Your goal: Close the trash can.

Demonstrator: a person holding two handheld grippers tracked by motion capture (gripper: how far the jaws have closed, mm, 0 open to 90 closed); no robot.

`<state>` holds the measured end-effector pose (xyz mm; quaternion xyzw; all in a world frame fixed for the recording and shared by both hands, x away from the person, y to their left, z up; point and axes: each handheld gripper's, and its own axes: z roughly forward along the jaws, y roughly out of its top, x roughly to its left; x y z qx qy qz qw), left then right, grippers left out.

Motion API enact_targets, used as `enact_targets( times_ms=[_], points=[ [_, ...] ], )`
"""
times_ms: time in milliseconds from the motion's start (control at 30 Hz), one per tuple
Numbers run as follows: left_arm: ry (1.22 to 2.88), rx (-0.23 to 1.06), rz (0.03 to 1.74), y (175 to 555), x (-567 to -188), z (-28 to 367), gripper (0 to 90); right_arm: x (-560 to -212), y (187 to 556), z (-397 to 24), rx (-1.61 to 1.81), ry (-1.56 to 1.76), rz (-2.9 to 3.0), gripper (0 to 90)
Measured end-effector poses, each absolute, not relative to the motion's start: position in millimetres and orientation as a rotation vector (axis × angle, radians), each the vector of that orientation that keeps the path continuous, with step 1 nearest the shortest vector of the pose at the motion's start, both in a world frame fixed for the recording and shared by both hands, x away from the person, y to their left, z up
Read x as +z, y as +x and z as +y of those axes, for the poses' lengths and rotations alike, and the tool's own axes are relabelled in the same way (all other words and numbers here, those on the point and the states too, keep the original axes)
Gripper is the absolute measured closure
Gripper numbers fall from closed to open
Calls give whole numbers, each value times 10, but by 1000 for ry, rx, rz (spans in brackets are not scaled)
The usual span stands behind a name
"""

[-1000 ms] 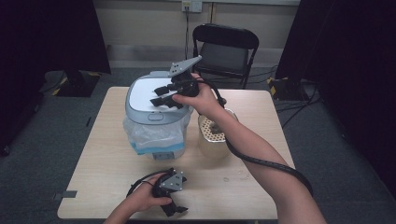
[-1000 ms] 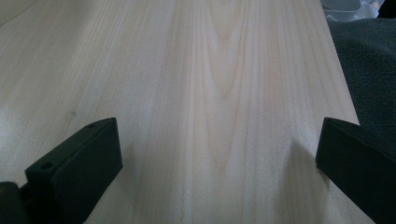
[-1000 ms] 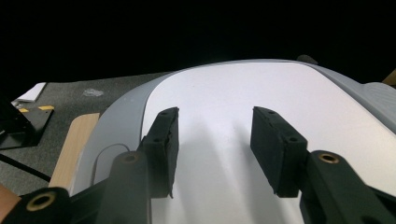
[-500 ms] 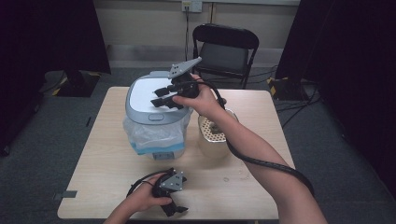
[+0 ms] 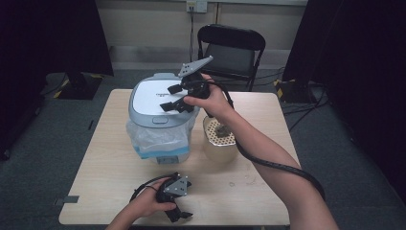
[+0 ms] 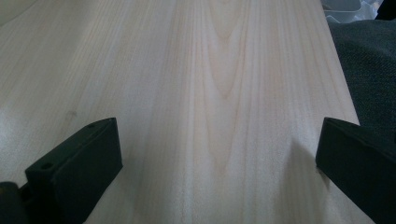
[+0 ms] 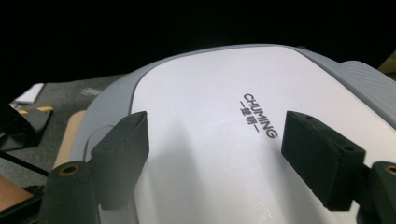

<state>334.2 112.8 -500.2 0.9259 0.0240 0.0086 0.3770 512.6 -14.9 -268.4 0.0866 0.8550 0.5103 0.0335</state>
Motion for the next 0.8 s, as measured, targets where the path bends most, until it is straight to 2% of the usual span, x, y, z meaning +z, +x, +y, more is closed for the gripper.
enact_targets(
  times_ms=[400, 800],
  points=[
    [2366, 11, 95, 3323, -4997, 1121, 0, -2652, 5037, -186, 1494, 255, 2646, 187],
    [2367, 12, 95, 3323, -4996, 1121, 0, -2521, 4997, -409, 1498, 292, 2628, 156]
  ],
)
